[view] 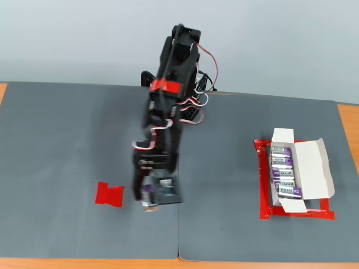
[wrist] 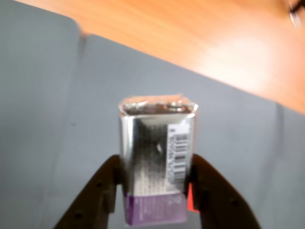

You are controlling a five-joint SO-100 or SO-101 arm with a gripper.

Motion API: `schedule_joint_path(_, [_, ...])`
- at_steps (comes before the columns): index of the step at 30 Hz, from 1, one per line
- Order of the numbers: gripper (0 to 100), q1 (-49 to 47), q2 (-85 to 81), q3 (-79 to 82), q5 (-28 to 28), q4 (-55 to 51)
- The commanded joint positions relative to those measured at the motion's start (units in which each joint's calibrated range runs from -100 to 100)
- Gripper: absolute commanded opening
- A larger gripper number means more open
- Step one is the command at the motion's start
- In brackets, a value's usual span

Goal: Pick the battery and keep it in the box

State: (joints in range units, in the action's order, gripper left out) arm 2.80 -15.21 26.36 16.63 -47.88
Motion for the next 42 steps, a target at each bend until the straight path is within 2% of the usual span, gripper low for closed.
schedule_joint_path(1, [9,-5.45,-4.33,-2.16,-0.25,-1.43])
schedule_joint_path(17, [9,-29.77,-4.59,-11.12,-0.25,-10.63])
schedule_joint_path(23, [10,-37.15,-4.50,-11.66,-0.25,-10.55])
schedule_joint_path(42, [10,-49.39,5.76,-17.09,-0.30,-10.55])
